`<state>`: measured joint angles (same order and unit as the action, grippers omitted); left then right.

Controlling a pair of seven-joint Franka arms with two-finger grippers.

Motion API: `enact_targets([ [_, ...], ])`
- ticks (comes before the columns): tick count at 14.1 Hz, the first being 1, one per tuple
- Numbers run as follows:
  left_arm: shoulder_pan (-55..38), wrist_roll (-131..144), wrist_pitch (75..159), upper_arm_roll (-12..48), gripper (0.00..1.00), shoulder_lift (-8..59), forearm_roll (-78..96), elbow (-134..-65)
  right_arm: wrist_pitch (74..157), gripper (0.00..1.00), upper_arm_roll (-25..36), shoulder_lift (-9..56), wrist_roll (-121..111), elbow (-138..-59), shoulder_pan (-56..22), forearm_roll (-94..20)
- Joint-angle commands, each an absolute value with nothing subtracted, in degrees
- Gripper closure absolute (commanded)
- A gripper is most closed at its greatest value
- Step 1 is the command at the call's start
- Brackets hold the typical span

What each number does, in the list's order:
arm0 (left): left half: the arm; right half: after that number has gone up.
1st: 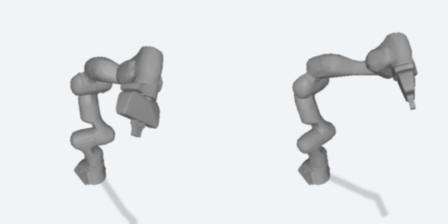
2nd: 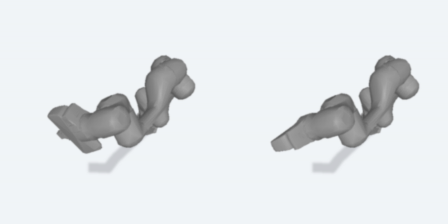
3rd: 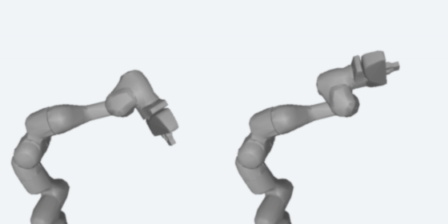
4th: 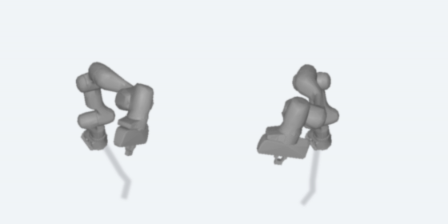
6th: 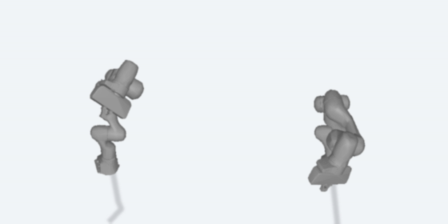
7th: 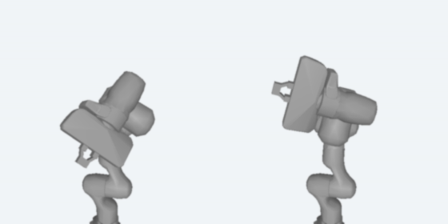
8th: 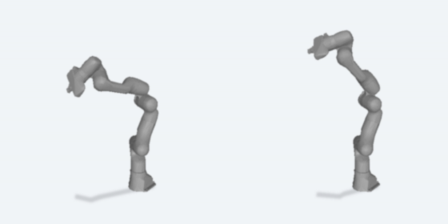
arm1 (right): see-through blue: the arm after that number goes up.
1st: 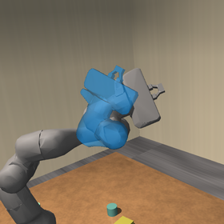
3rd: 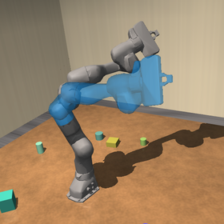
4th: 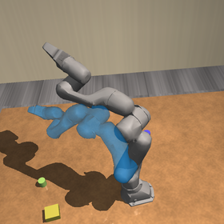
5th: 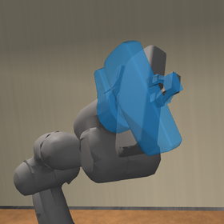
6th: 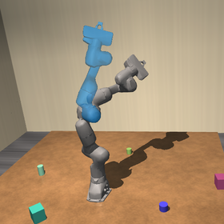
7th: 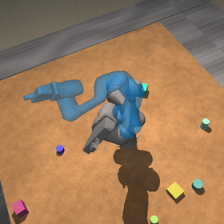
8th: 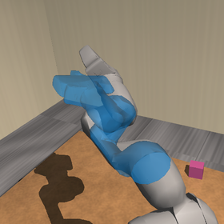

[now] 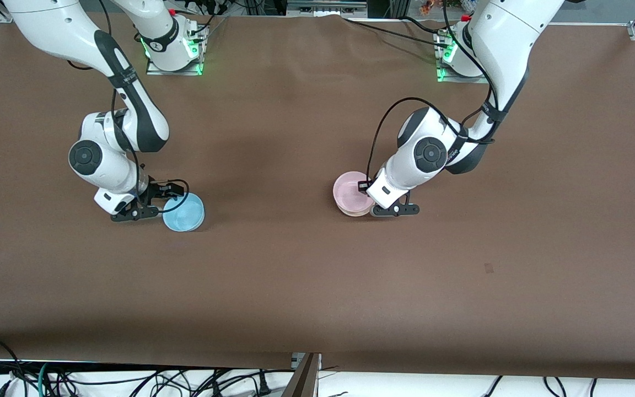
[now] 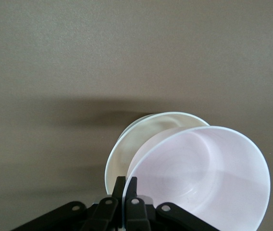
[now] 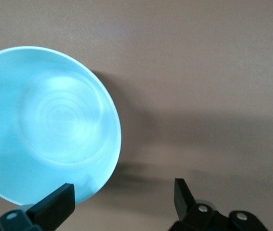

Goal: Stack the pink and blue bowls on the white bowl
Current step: 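Lower the pink bowl into the white bowl while the right gripper grasps the blue bowl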

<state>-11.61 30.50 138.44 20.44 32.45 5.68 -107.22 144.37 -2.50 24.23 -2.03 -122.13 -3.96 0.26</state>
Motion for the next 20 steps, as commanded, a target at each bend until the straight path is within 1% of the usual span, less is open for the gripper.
enact_targets([
  [1,-12.04,32.26,138.78,19.95,1.0,30.85,3.87,-108.02,145.37,0.16,-2.55,26.18,-2.11,-120.5,-4.13,0.97],
  [3,-12.04,32.26,138.78,19.95,1.0,30.85,2.47,-108.11,145.46,0.16,-2.55,27.07,-2.11,-119.45,-4.31,0.97],
  [6,-12.04,32.34,138.87,19.86,1.0,31.11,1.5,-107.76,145.02,0.11,-2.55,27.42,-2.11,-117.25,-4.22,0.97],
  [9,-12.04,32.26,139.57,19.78,1.0,31.2,1.49,-107.75,145.02,0.11,-2.55,29.35,-1.23,-115.76,-4.92,0.88],
  [11,-12.04,32.26,139.57,19.86,1.0,31.29,1.49,-107.75,144.93,0.11,-2.55,31.28,-1.4,-113.21,-5.97,0.44],
  [12,-11.95,32.17,139.48,19.86,0.73,31.2,1.41,-107.75,144.84,0.09,-2.55,32.07,-1.06,-111.9,-6.59,0.18],
  [13,-12.04,31.91,139.48,19.86,0.01,31.11,1.41,-107.75,144.84,0.08,-2.55,32.69,1.29,-111.1,-7.37,0.18],
  [16,-12.04,31.9,138.96,19.95,0.0,30.59,1.41,-107.75,144.93,0.08,-2.55,35.32,4.13,-108.98,-8.7,0.26],
  [17,-11.95,32.17,138.69,20.04,0.0,30.06,1.41,-107.75,144.93,0.24,-2.55,35.68,4.3,-108.98,-8.7,0.26],
  [18,-11.95,32.17,138.26,20.04,0.0,29.28,1.41,-107.84,144.84,0.68,-2.55,35.68,4.31,-109.07,-8.7,0.18],
  [19,-11.95,32.17,136.34,20.04,0.0,28.31,1.41,-107.75,144.84,0.93,-2.55,35.6,4.74,-109.07,-8.53,0.18],
  [20,-11.95,32.17,134.06,19.87,0.0,27.0,1.41,-107.67,144.84,1.0,-2.55,35.51,6.14,-109.16,-8.61,0.18],
])
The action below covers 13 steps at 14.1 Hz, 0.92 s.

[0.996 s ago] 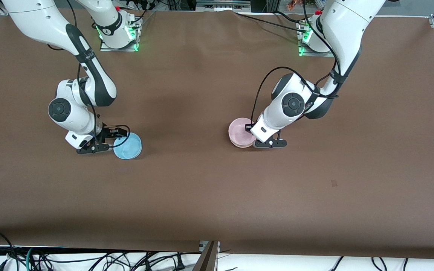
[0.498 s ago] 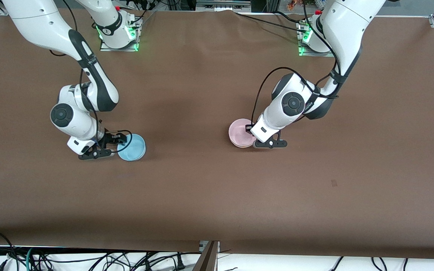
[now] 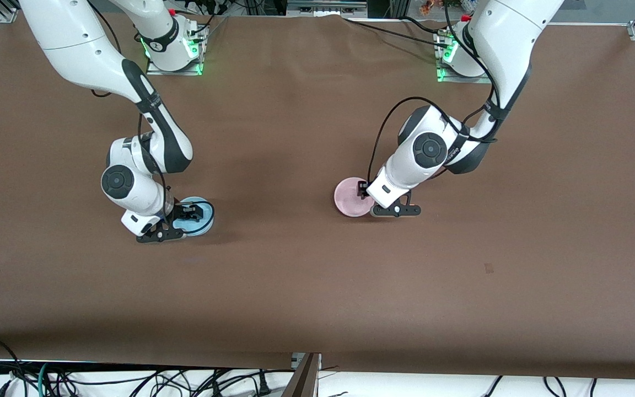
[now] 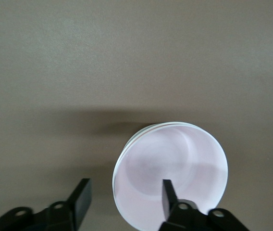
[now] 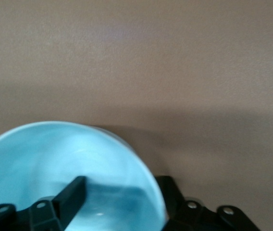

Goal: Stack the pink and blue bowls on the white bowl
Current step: 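Open the left gripper and withdraw while the right gripper lifts the blue bowl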

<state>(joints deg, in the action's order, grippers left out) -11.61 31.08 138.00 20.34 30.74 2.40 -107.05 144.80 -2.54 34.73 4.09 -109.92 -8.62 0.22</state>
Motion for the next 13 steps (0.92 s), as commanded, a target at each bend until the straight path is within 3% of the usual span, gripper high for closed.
enact_targets([
  [1,-11.34,32.17,132.03,19.78,0.0,25.16,1.41,-107.67,144.76,1.0,-2.55,35.33,7.02,-108.99,-8.7,0.18],
  [4,-9.41,31.64,124.83,19.42,0.0,20.32,1.41,-106.36,143.01,1.0,-2.55,34.37,7.56,-108.9,-8.88,0.26],
  [8,-3.88,25.61,110.51,19.34,0.0,15.83,1.32,-99.69,138.44,1.0,-2.55,31.65,7.65,-108.2,-9.32,0.26],
  [13,3.69,7.25,92.76,19.34,0.0,12.31,1.41,-88.71,127.71,1.0,-2.64,31.55,15.27,-100.2,-12.91,0.26],
])
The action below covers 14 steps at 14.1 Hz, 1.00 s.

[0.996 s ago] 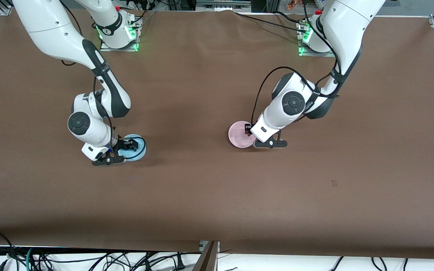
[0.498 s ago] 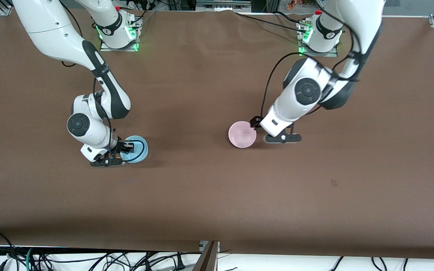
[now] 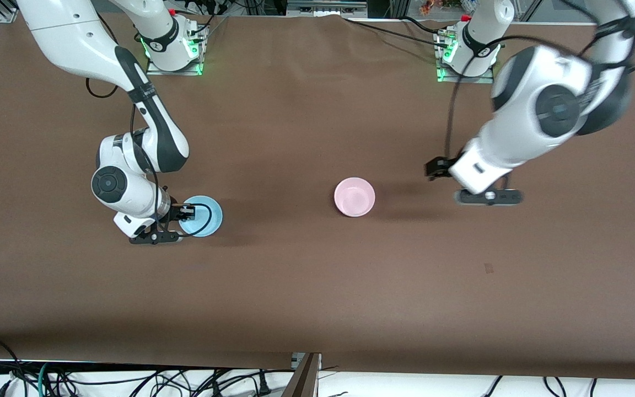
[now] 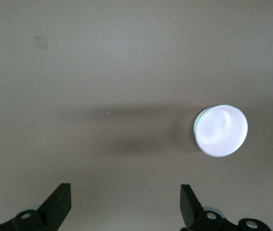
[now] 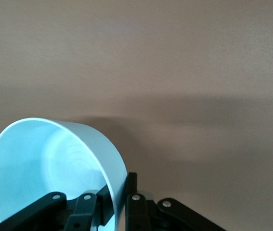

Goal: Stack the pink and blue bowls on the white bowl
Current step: 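Open the left gripper and withdraw while the right gripper lifts the blue bowl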

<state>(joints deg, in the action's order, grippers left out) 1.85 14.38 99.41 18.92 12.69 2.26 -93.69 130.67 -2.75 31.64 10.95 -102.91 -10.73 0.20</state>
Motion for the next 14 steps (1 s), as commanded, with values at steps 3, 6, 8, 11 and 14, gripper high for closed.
enact_targets([
  [3,7.28,4.75,83.7,18.98,0.0,12.22,1.76,-81.23,126.05,1.0,-4.64,31.55,21.16,-98.45,-14.41,-1.3],
  [6,12.37,4.4,80.95,18.81,0.0,11.08,1.5,-79.19,120.34,1.0,-9.04,31.73,29.59,-93.09,-14.94,-4.83],
  [8,17.03,4.05,81.12,18.81,0.0,11.16,1.41,-79.37,120.67,1.0,-10.63,33.65,37.84,-89.84,-16.6,-7.28],
  [11,17.85,3.6,83.05,17.85,0.0,11.52,1.41,-80.59,120.94,1.0,-10.81,37.6,48.21,-84.83,-22.13,-7.65],
  [14,7.32,3.6,85.67,6.35,0.0,8.8,0.79,-83.4,126.54,1.0,-10.81,40.95,57.1,-83.06,-27.67,-7.65],
])
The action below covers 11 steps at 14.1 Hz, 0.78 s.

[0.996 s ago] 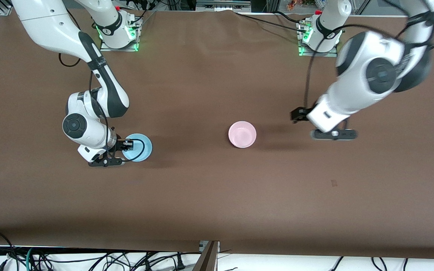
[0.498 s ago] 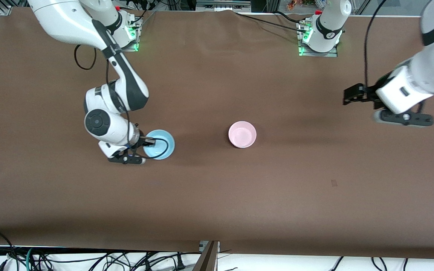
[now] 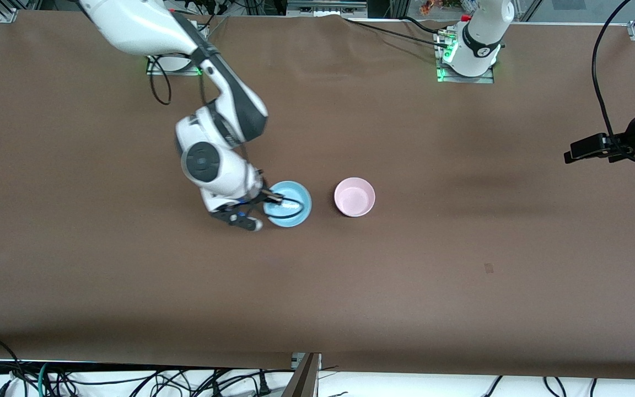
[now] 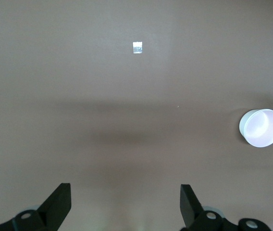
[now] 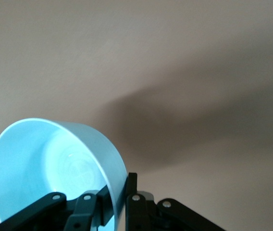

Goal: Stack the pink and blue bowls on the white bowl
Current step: 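Carry the blue bowl over the pink bowl and lower it inside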

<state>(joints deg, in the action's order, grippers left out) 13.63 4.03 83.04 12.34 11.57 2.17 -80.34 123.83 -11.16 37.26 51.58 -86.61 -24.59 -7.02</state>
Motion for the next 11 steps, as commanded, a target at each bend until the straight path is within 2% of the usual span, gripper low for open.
enact_targets([
  [1,6.34,3.69,88.56,5.63,0.0,6.87,0.79,-86.11,129.43,1.0,-10.81,41.83,58.87,-82.88,-29.25,-7.65],
  [3,2.22,3.78,100.13,1.17,0.0,-1.45,0.97,-97.06,133.23,1.0,-10.81,42.97,62.47,-82.88,-31.46,-7.73],
  [4,1.76,3.78,103.07,0.79,0.0,-4.02,1.31,-101.12,134.37,1.0,-10.81,43.24,63.62,-82.79,-32.07,-7.65],
  [8,1.76,0.1,92.13,1.06,0.0,-4.05,0.97,-98.27,135.26,1.0,-10.9,45.43,66.69,-77.37,-32.78,-9.66],
  [11,1.76,-3.51,91.23,0.7,0.0,-3.16,0.79,-97.47,137.45,1.0,-10.9,49.65,71.18,-72.52,-34.89,-9.93],
])
